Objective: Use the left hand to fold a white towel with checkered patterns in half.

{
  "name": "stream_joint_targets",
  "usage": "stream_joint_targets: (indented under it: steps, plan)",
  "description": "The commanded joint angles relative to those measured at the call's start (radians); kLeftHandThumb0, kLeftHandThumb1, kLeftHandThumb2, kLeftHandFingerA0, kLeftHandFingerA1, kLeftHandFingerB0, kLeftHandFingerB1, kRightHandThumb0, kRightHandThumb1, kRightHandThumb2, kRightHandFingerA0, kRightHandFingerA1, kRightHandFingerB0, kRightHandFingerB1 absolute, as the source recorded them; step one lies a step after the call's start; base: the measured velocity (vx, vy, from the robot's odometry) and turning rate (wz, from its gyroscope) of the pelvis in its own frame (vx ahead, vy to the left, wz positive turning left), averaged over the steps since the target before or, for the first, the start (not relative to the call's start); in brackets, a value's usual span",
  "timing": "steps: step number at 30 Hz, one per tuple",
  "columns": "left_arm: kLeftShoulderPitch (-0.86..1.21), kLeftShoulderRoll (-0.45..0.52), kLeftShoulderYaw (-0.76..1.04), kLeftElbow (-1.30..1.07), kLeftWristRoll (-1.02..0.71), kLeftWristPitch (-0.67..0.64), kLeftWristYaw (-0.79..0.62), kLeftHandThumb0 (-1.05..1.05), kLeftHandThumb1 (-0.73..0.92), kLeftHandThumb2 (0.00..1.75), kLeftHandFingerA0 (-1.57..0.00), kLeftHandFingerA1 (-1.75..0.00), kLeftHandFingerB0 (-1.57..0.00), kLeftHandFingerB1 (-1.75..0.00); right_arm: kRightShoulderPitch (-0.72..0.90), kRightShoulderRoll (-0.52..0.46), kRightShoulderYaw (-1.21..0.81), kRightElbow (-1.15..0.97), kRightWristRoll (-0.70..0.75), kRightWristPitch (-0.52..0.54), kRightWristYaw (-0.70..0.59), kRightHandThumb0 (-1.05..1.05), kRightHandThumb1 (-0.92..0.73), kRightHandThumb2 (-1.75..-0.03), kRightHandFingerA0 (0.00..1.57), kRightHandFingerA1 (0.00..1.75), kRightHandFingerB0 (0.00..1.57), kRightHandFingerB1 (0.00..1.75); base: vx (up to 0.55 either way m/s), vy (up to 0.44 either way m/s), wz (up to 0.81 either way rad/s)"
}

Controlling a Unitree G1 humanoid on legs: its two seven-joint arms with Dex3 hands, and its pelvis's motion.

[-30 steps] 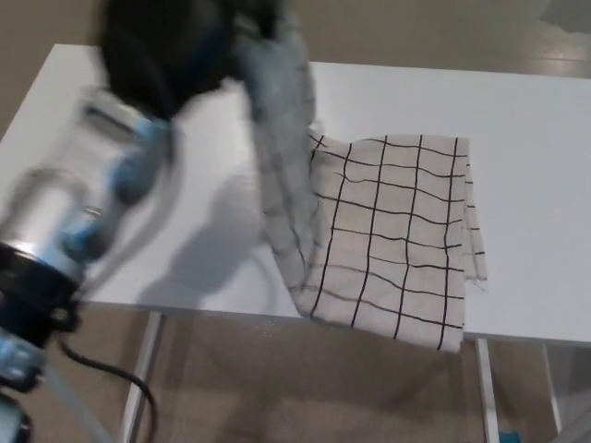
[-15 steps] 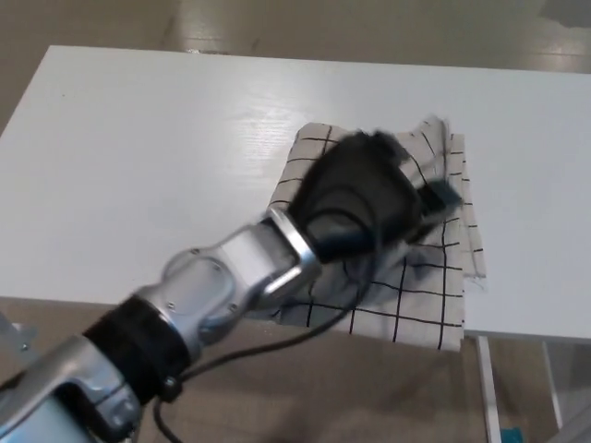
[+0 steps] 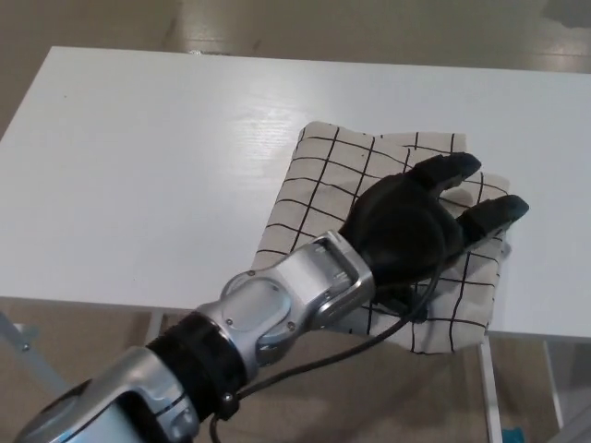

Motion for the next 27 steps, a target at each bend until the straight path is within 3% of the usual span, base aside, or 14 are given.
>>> stream_joint_targets:
  steps: [1,4,8,13,14,15,16,18,21,22,23,24,25,27]
  plan:
    - [-0.072,-0.101,0.149,0.001,-0.22,0.198,-0.446,-0.99,0.59,0.59,0.0,0.0,0.0,-0.02,-0.001,0.02,-0.025,0.005,0.074,-0.019,0.043,-0.34,-0.76,-0.63,0.48,0.45,0.58,0.46,0.0,0.0,0.0]
    - [-0.071,-0.092,0.195,-0.094,-0.249,0.221,-0.468,-1.01,0.55,0.65,0.0,0.0,0.0,-0.07,0.009,0.027,-0.025,0.003,0.069,-0.027,0.033,-0.35,-0.75,-0.63,0.47,0.42,0.58,0.46,0.0,0.0,0.0]
    - [-0.103,-0.045,0.281,-0.242,-0.324,0.228,-0.53,-1.04,0.62,0.62,0.0,0.0,0.0,-0.05,0.017,0.022,-0.024,0.005,0.074,-0.032,0.054,-0.35,-0.75,-0.63,0.46,0.39,0.58,0.46,0.0,0.0,0.0]
    - [-0.117,0.033,0.484,-0.533,-0.528,0.286,-0.629,-1.04,0.6,0.67,0.0,0.0,0.0,-0.09,0.025,0.011,-0.031,-0.001,0.086,-0.022,0.082,-0.36,-0.75,-0.63,0.46,0.45,0.58,0.47,0.0,0.0,0.0]
    - [-0.081,0.075,0.577,-0.695,-0.628,0.304,-0.652,-1.01,0.58,0.66,0.0,0.0,0.0,-0.2,0.025,0.006,-0.036,-0.001,0.093,-0.011,0.093,-0.36,-0.75,-0.63,0.46,0.46,0.58,0.47,0.0,0.0,0.0]
    - [-0.081,0.075,0.577,-0.695,-0.628,0.304,-0.652,-1.01,0.58,0.66,0.0,0.0,0.0,-0.2,0.025,0.006,-0.036,-0.001,0.093,-0.011,0.093,-0.36,-0.75,-0.63,0.46,0.46,0.58,0.47,0.0,0.0,0.0]
    - [-0.036,0.122,0.646,-0.823,-0.703,0.307,-0.678,-0.84,0.44,0.79,0.0,-0.01,-0.05,-0.24,0.024,0.003,-0.038,-0.003,0.095,-0.001,0.099,-0.36,-0.75,-0.63,0.46,0.46,0.58,0.47,0.0,0.0,0.0]
    - [0.021,0.176,0.706,-0.952,-0.763,0.318,-0.71,-0.73,0.42,0.86,0.0,-0.08,0.0,-0.26,0.028,0.0,-0.041,-0.008,0.098,0.008,0.107,-0.37,-0.75,-0.63,0.46,0.45,0.58,0.47,0.0,0.0,0.0]
    - [0.116,0.245,0.755,-1.107,-0.782,0.319,-0.741,-0.68,0.43,0.81,-0.05,-0.14,-0.05,-0.31,0.036,-0.001,-0.045,-0.015,0.105,0.012,0.116,-0.37,-0.75,-0.63,0.45,0.45,0.59,0.47,0.0,0.0,0.0]
    - [0.174,0.27,0.785,-1.162,-0.82,0.311,-0.75,-0.6,0.38,0.72,0.0,-0.32,-0.09,-0.4,0.035,-0.002,-0.046,-0.014,0.101,0.013,0.111,-0.37,-0.75,-0.63,0.45,0.43,0.58,0.47,0.0,0.0,0.0]
    - [0.174,0.27,0.785,-1.162,-0.82,0.311,-0.75,-0.6,0.38,0.72,0.0,-0.32,-0.09,-0.4,0.035,-0.002,-0.046,-0.014,0.101,0.013,0.111,-0.37,-0.75,-0.63,0.45,0.43,0.58,0.47,0.0,0.0,0.0]
    - [0.313,0.309,0.85,-1.267,-0.918,0.297,-0.767,-0.5,0.48,0.55,-0.16,-0.28,-0.19,-0.3,0.034,0.001,-0.047,-0.011,0.095,0.012,0.102,-0.37,-0.75,-0.63,0.45,0.43,0.58,0.46,0.0,0.0,0.0]
    - [0.425,0.323,0.9,-1.322,-1.022,0.3,-0.784,-0.25,0.27,0.86,-0.11,-0.52,-0.1,-0.5,0.03,-0.002,-0.05,-0.003,0.095,0.007,0.1,-0.37,-0.75,-0.63,0.45,0.43,0.57,0.46,0.0,0.0,0.0]
    - [0.536,0.334,0.95,-1.372,-1.133,0.309,-0.801,-0.25,0.27,0.86,-0.11,-0.52,-0.1,-0.5,0.026,-0.006,-0.053,0.005,0.095,0.001,0.101,-0.37,-0.75,-0.63,0.45,0.43,0.57,0.46,0.0,0.0,0.0]
